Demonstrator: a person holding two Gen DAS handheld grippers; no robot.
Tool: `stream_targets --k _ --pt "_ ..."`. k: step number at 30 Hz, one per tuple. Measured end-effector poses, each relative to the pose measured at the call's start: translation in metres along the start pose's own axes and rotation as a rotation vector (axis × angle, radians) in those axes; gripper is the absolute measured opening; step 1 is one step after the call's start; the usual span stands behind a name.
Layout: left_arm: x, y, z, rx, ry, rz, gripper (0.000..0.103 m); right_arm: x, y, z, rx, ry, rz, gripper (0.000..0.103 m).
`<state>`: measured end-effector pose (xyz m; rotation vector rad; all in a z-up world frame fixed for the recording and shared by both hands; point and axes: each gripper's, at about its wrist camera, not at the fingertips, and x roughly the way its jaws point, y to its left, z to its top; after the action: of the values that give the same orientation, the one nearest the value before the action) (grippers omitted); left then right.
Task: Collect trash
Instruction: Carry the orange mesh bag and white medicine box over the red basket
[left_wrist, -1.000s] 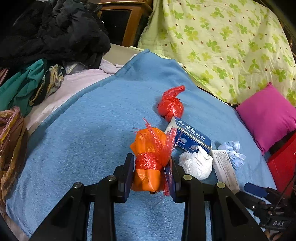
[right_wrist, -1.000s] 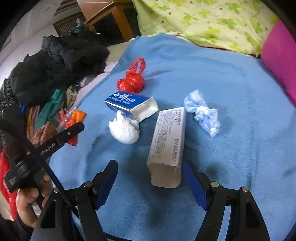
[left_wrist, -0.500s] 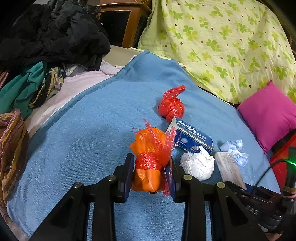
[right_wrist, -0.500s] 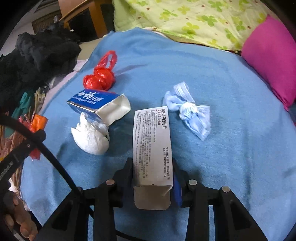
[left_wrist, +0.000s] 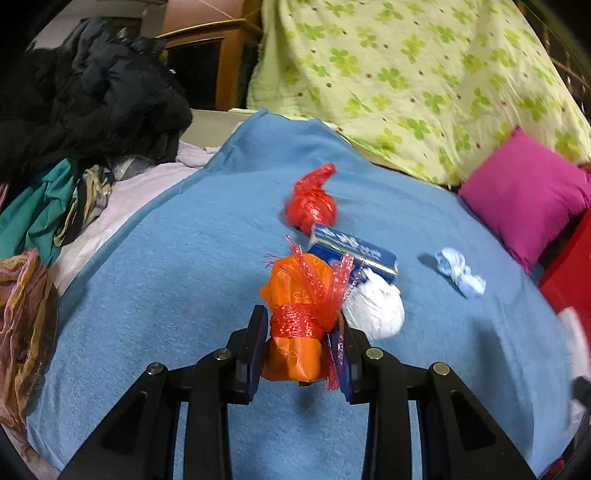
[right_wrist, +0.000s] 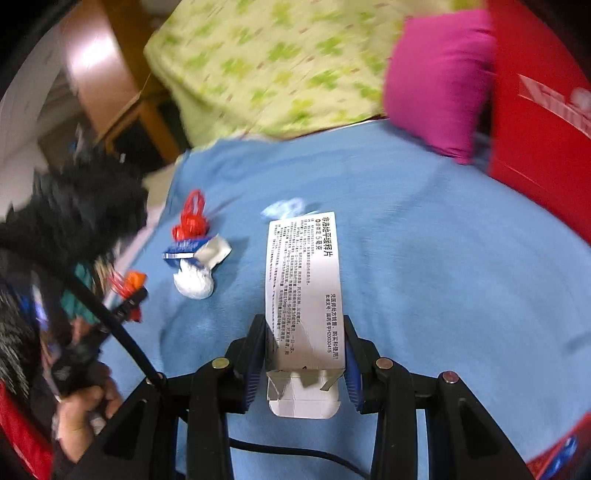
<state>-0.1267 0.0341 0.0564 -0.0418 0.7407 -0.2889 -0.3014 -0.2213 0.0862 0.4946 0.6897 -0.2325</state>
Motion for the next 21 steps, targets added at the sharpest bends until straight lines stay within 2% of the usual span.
stream_targets --k 5,12,18,21 --pt "-0.017 -0.023 -0.002 0.071 0.009 -0.009 0.035 -0.04 -0.039 -0.007 0.102 -0.07 0.005 0.04" --pt "-0.061 -0.063 0.005 0.188 -0.046 -0.062 0.035 -0.076 -0.072 -0.009 0.192 -0.143 0.036 0.04" --pt "-0.092 -0.11 0.004 0.283 -0.063 -0.145 0.035 -0.1 -0.091 -0.017 0.24 -0.197 0.059 0.04" --pt "-0.107 -0.141 -0.002 0.327 -0.054 -0.217 0.035 -0.119 -0.102 -0.022 0.259 -0.232 0.055 0.04"
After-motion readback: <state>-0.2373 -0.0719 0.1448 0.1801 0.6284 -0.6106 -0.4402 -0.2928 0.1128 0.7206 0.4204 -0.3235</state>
